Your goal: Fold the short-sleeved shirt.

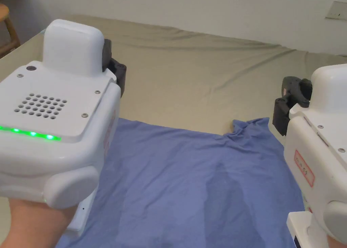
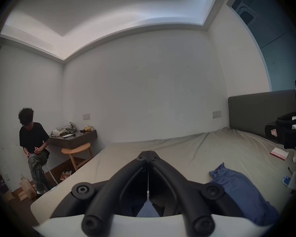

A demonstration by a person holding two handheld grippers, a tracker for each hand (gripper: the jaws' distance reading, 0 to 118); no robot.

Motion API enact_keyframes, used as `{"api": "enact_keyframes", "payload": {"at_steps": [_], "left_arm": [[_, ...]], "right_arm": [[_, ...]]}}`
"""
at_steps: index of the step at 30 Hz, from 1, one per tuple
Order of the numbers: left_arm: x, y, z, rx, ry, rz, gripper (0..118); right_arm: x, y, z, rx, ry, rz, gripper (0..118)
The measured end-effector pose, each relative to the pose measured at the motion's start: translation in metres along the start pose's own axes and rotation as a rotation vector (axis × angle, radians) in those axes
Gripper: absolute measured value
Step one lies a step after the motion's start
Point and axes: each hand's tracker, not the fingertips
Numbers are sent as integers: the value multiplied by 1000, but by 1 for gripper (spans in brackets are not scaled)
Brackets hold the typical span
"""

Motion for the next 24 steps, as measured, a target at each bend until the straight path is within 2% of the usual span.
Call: {"api": "enact_keyframes", "payload": {"at_steps": [6,10,13,14,17,18,19,21,24], "left_arm": [[1,-57,-70,-217,-83,-28,0],[-20,-138,-147,-526,-169,95,0],[-33,-188,-203,-634,-84,57,0],[-38,-201,-221,-673,-72,61,24],[-59,-233,-280,-755,-35,114,57],[-65,-243,-299,-780,-5,114,92],[-70,-251,-313,-796,17,104,112],[-77,-264,-339,-804,54,68,111],[-81,-276,-359,-824,43,105,111]], "right_arm": [[13,-35,-45,-96,7,24,1],[29,-69,-74,-199,4,15,1],[43,-97,-95,-281,0,5,1],[46,-104,-101,-301,-4,5,1],[57,-122,-114,-366,-2,-13,1],[61,-128,-118,-384,-8,-16,1],[65,-134,-121,-397,-14,-16,1],[70,-142,-125,-436,-25,-10,1],[82,-156,-134,-495,-33,-42,1]]}}
